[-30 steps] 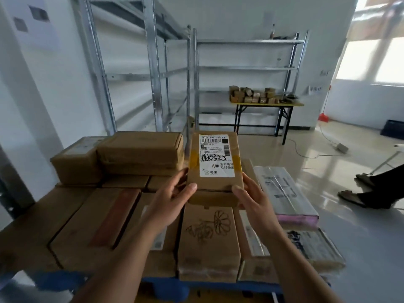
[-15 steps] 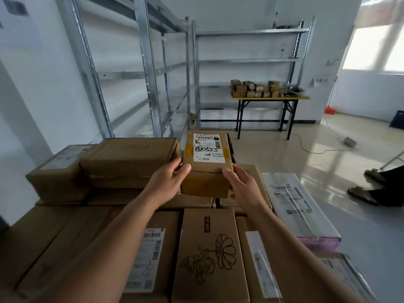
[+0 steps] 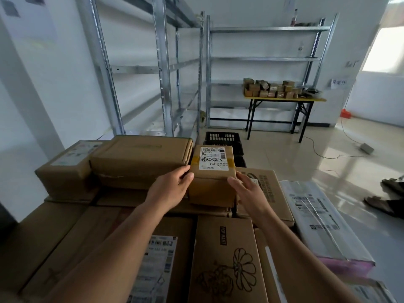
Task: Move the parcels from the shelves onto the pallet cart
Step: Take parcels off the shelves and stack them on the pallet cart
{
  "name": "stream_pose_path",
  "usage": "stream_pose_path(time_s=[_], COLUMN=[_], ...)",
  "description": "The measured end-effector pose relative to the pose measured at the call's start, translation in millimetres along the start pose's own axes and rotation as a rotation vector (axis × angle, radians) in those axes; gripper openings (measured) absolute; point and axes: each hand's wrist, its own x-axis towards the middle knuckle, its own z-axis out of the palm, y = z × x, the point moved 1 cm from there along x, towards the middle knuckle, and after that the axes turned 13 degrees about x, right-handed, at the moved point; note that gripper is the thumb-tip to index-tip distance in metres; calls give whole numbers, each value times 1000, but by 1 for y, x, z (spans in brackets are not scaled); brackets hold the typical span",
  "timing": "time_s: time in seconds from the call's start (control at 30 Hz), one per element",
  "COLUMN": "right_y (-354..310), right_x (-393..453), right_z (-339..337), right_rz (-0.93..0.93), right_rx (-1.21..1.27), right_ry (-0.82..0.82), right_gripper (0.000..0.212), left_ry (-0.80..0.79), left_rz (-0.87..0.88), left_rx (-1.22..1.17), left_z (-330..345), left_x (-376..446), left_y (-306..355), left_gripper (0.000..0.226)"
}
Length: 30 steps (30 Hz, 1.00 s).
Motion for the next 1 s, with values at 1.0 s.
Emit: stream_pose_path(time_s=[1.0], right_y=[-25], right_x=[-25], right_z=[18], right_rz=[-344], right_rx=[-543], right_ry=[356], right_gripper=[28], left_ry=[275], left_rz=[-28], left_rx=[170], left_z=[-19], left_x=[-30], left_y=[-6], left_gripper=[43])
